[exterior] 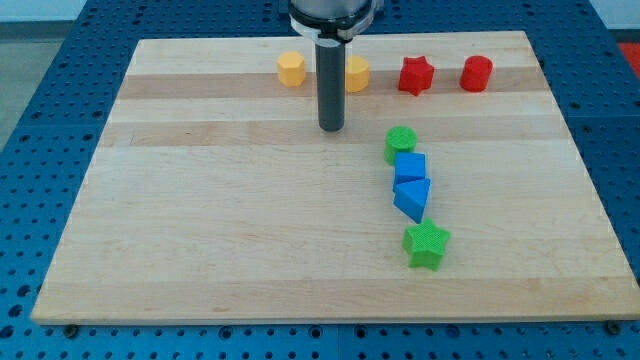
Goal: Move the yellow heart towards the top left of the board
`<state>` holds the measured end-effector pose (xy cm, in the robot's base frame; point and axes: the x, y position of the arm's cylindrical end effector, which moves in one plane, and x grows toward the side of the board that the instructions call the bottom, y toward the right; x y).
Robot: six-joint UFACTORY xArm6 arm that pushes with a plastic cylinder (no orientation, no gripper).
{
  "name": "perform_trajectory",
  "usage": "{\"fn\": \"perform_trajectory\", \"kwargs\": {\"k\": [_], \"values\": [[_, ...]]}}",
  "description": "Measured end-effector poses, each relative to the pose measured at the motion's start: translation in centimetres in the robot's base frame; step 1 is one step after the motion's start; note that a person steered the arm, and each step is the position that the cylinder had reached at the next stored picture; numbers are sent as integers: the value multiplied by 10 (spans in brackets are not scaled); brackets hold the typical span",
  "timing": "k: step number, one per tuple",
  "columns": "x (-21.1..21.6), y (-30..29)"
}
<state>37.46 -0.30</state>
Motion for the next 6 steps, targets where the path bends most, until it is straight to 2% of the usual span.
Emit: {"fn": "perform_trajectory", "kwargs": {"k": [6], "values": [[0, 6]]}}
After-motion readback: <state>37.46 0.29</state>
